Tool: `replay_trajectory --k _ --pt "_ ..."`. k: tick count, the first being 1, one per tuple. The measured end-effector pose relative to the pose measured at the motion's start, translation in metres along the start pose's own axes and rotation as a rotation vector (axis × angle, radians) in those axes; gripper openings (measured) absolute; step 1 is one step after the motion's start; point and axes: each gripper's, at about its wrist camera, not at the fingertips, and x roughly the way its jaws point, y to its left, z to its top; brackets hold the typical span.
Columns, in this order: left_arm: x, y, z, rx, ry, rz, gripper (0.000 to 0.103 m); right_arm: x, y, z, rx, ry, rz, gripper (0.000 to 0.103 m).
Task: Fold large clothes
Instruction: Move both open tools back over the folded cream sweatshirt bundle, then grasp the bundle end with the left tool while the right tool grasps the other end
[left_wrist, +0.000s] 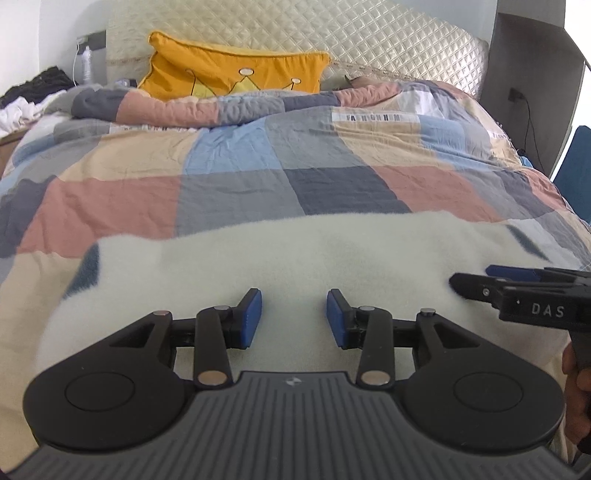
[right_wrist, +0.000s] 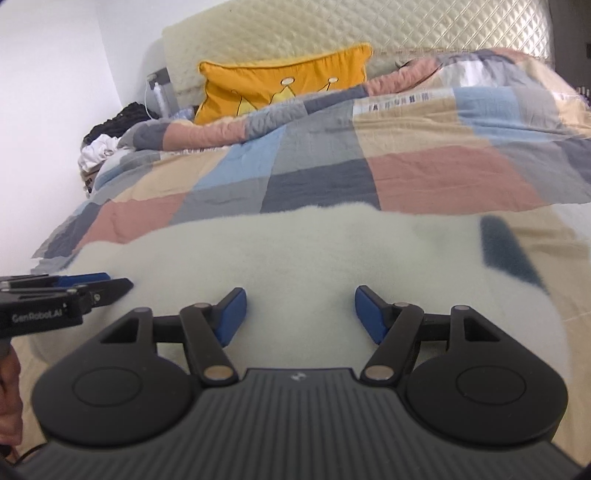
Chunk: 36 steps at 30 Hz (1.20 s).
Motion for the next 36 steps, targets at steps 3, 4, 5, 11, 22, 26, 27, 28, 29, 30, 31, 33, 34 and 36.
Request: replay_trajectory --k 3,4,5,11,22,26,27,28,29,30,31,33,34,36 --pt "0.006 0.006 0.001 -0.019 -0.005 -0.013 0.045 0.009 -0.001 -0.003 -0.007 -0.001 -0.002 0.068" --pt "0.004 0.007 0.002 -0.034 -0.007 -0.017 0.045 0.010 -0.001 -0.004 -0.011 -0.001 -0.005 0.068" --pt "0.000 0.009 0.003 -0.056 -0.016 -0.023 0.045 0.011 0.001 -0.004 -0.019 -0.004 -0.007 0.068" --pt "-0.054 0.028 0.004 -0.202 -0.067 -0.107 0.045 0.003 -0.003 -0.005 0.011 -0.008 0.007 0.066" --pt "-0.094 0.052 -0.054 -0.598 0.016 -0.237 0.045 -0.042 -0.017 -0.012 0.320 0.041 0.249 0.069" --pt "-0.091 0.062 -0.067 -0.709 0.052 -0.235 0.045 -0.046 -0.010 -0.034 0.470 0.137 0.434 0.069" --pt "-0.090 0.067 -0.069 -0.734 0.060 -0.221 0.045 -0.045 -0.006 -0.039 0.479 0.159 0.450 0.069" --pt "-0.089 0.071 -0.071 -0.756 0.064 -0.201 0.045 -0.041 -0.002 -0.044 0.496 0.189 0.466 0.069" --pt "-0.087 0.076 -0.072 -0.779 0.072 -0.180 0.045 -0.035 0.002 -0.049 0.522 0.228 0.487 0.069" --pt "-0.086 0.081 -0.076 -0.809 0.083 -0.168 0.045 -0.028 0.005 -0.055 0.549 0.269 0.506 0.069" --pt "-0.084 0.086 -0.079 -0.840 0.096 -0.166 0.045 -0.022 0.009 -0.061 0.577 0.312 0.521 0.069" --pt "-0.081 0.094 -0.086 -0.900 0.118 -0.159 0.046 -0.011 0.018 -0.073 0.625 0.371 0.557 0.069" --pt "-0.079 0.098 -0.089 -0.925 0.124 -0.149 0.046 -0.008 0.023 -0.078 0.639 0.390 0.566 0.069" --pt "-0.077 0.106 -0.093 -0.966 0.121 -0.123 0.046 -0.003 0.031 -0.084 0.646 0.400 0.561 0.069"
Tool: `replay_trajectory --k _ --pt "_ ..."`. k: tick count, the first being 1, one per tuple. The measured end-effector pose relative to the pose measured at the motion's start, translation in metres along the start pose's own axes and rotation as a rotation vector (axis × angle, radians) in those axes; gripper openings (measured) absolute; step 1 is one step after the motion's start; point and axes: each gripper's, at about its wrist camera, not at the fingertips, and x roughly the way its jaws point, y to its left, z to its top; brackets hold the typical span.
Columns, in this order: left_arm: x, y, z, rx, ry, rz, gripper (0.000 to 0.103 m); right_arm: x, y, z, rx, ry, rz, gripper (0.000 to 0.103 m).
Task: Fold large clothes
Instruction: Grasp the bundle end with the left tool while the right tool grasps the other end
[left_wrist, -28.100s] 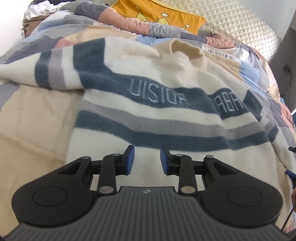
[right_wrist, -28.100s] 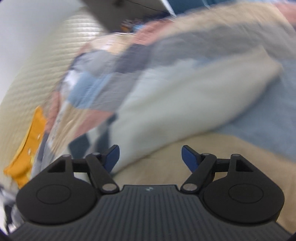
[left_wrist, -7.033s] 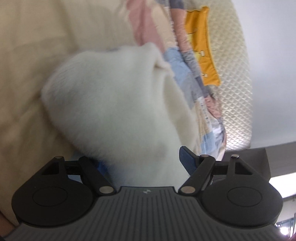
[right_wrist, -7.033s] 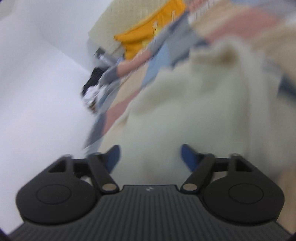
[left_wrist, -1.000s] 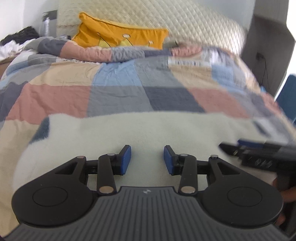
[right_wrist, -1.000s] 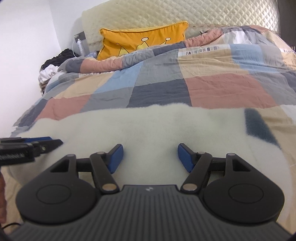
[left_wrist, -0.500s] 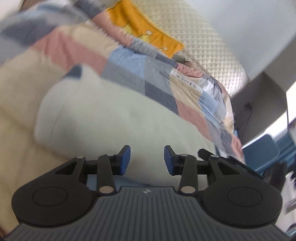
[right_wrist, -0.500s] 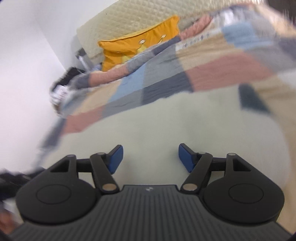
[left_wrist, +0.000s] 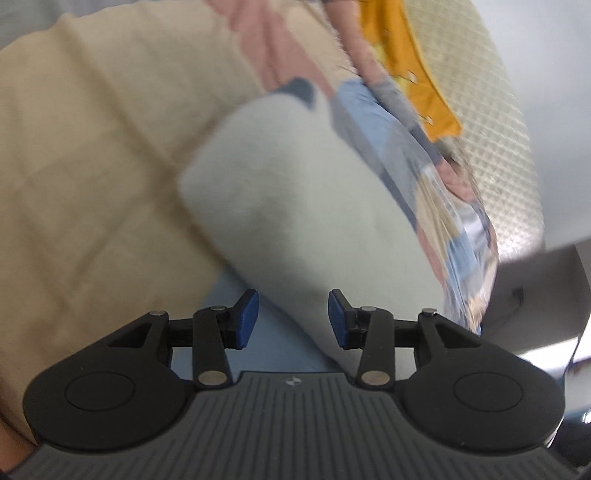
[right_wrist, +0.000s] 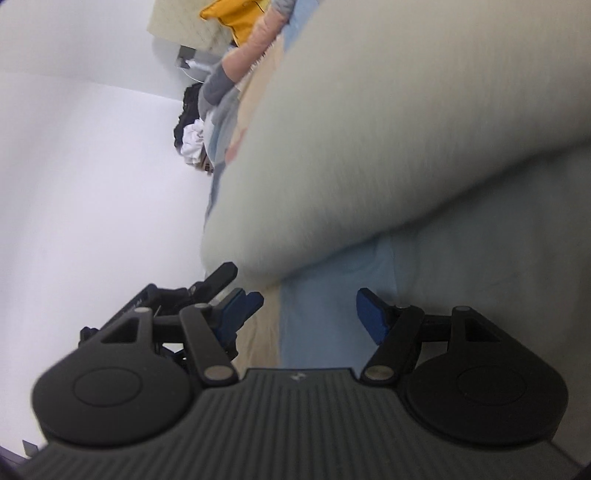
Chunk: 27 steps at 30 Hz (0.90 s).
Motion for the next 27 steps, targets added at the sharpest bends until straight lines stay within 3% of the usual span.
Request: replay_trajectory --k 6,7,10,15,22,27 --pt "0.006 0.017 0.011 -0.133 -0.019 -0.053 0.066 0.000 0.002 0.005 0.028 -0.075 0.029 0.070" --pt "0.008 0.019 0.012 -0.152 -0.019 -0.065 0.070 -0.003 0.001 0.008 0.039 -0.103 0.030 0.073" --pt "0.015 0.025 0.013 -0.214 -0.006 -0.097 0.080 -0.009 -0.009 0.015 0.113 -0.171 0.022 0.100" --pt "0.025 0.034 0.011 -0.298 0.017 -0.132 0.082 -0.009 -0.015 0.023 0.166 -0.186 0.022 0.103" --pt "0.037 0.035 0.016 -0.333 -0.003 -0.123 0.082 -0.029 -0.028 0.033 0.257 -0.352 -0.029 0.103" --pt "0.038 0.032 0.020 -0.334 -0.035 -0.108 0.082 -0.034 -0.039 0.041 0.330 -0.380 -0.019 0.102"
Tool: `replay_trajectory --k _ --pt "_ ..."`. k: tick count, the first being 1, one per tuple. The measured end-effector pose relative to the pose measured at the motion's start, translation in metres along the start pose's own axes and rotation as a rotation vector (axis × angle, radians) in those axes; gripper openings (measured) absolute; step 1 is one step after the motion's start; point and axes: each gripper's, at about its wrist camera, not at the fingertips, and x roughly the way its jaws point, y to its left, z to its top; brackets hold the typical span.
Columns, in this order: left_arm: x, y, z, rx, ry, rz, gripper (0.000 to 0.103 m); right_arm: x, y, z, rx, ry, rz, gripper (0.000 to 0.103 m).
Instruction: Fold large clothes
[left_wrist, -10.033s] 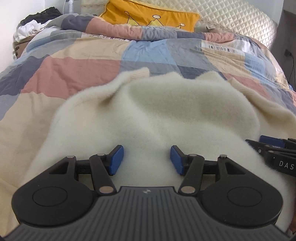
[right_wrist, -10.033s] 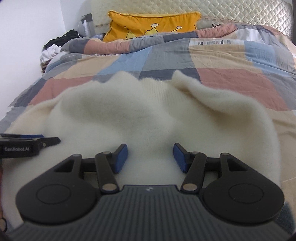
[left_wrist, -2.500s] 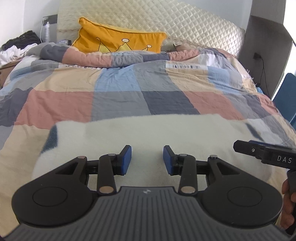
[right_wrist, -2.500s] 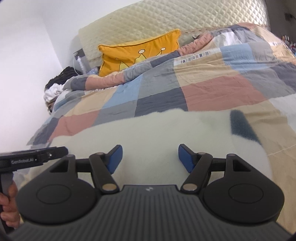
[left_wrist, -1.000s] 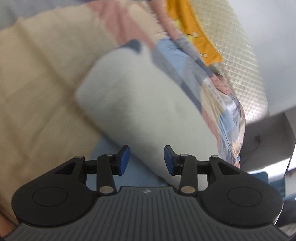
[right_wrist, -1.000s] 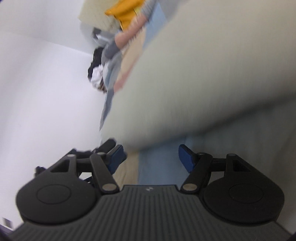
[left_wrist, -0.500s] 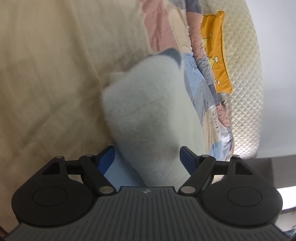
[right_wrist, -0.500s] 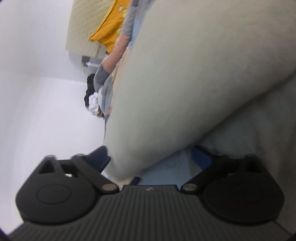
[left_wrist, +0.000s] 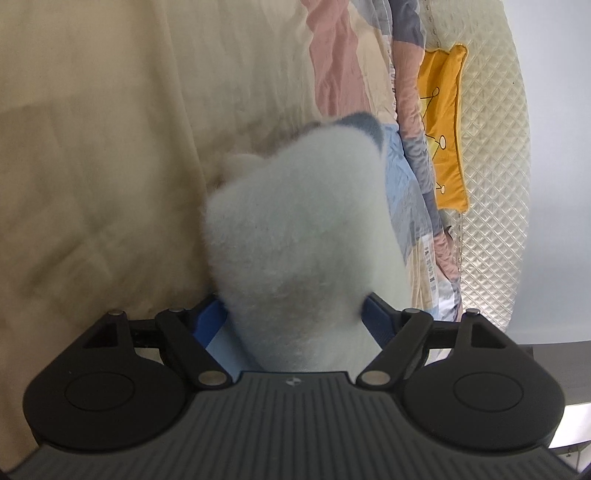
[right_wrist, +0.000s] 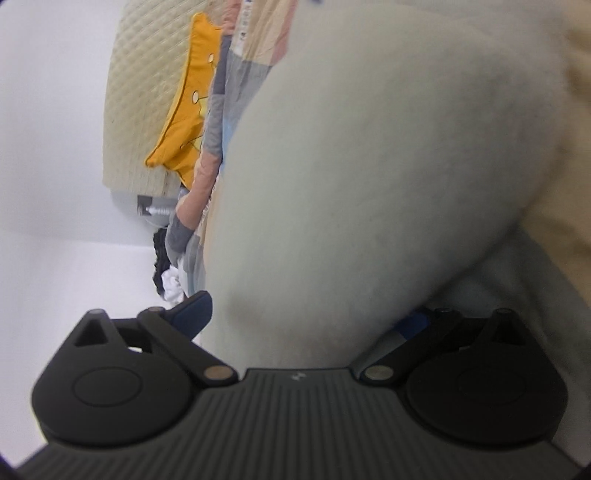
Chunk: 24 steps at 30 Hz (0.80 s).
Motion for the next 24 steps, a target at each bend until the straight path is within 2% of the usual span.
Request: replay_trajectory --k 4,8,12,13,17,21,24 --pt "0.005 -0.002 0.003 -0.033 -0.015 -0.019 0.082 -0.009 -0.005 0.002 0.001 -0.017 -0.010 0.102" --pt "0.012 -0.003 0.010 -0.049 -0.017 -0.040 0.082 -0.021 -0.005 0.005 -0.026 -0.072 -0.036 0.102" --pt "0.020 -0.008 0.014 -0.030 -0.017 -0.035 0.080 -0.027 -0.006 0.010 -0.045 -0.147 -0.074 0.094" --pt "0.019 -0.008 0.014 -0.018 -0.019 -0.031 0.079 -0.028 -0.007 0.011 -0.048 -0.168 -0.088 0.088" --pt "0.019 -0.016 0.014 0.046 -0.033 -0.018 0.074 -0.036 -0.018 0.022 -0.031 -0.229 -0.102 0.079" --pt "0.021 -0.020 0.015 0.088 -0.046 -0.013 0.069 -0.032 -0.021 0.026 -0.061 -0.243 -0.111 0.081" --pt "0.018 -0.022 0.015 0.112 -0.050 -0.003 0.059 -0.029 -0.019 0.026 -0.093 -0.250 -0.113 0.082"
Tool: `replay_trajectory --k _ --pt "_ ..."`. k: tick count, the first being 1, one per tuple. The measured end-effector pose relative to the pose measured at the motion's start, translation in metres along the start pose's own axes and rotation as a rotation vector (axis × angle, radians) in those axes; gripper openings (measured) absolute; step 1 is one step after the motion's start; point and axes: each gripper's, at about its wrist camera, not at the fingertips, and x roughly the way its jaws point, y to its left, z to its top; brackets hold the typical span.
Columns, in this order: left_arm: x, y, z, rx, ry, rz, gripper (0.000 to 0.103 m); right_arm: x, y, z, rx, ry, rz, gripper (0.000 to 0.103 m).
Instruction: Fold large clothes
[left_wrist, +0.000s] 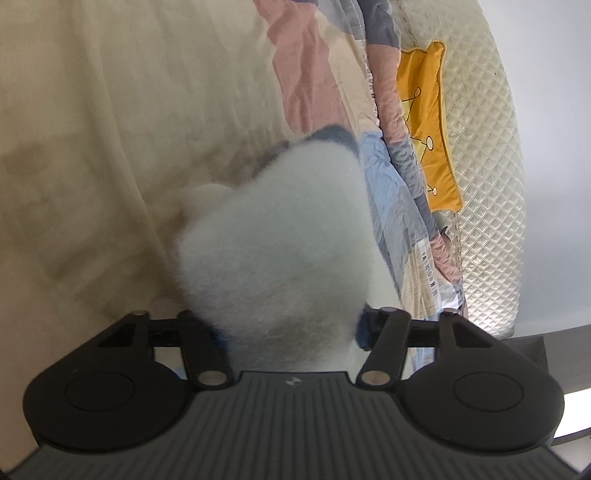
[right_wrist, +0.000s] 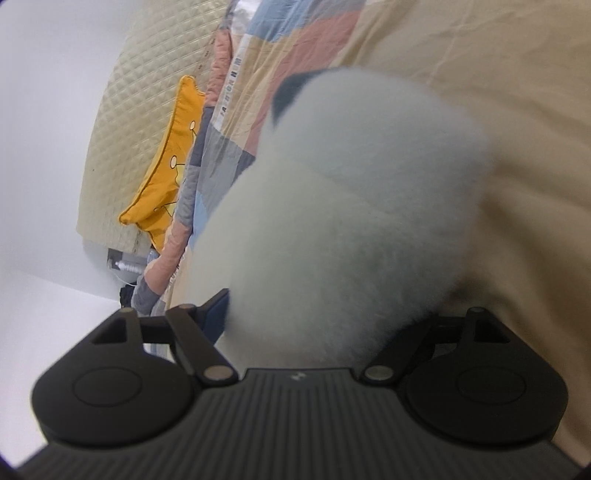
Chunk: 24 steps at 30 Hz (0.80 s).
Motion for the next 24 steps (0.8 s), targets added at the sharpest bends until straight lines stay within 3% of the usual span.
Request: replay_trajectory --k 3,7,10,19,24 --pt "-0.007 -0.004 -0.001 0.042 -0.012 0.008 0.051 0.000 0.004 -0.002 -0.041 -0.012 -0.008 0.080" --pt "-0.023 -0.013 -0.007 0.130 -0.044 0.001 0.042 -0.009 0.022 -0.011 -0.210 -0.050 -0.055 0.062" --pt "-0.041 -0.017 -0.011 0.186 -0.069 -0.013 0.038 -0.020 0.030 -0.017 -0.268 -0.090 -0.052 0.052" --pt "-0.082 -0.027 -0.018 0.316 -0.128 -0.038 0.028 -0.054 0.055 -0.037 -0.441 -0.165 -0.016 0.042" --pt "-0.103 -0.030 -0.022 0.324 -0.116 -0.059 0.027 -0.076 0.066 -0.038 -0.472 -0.177 0.019 0.040"
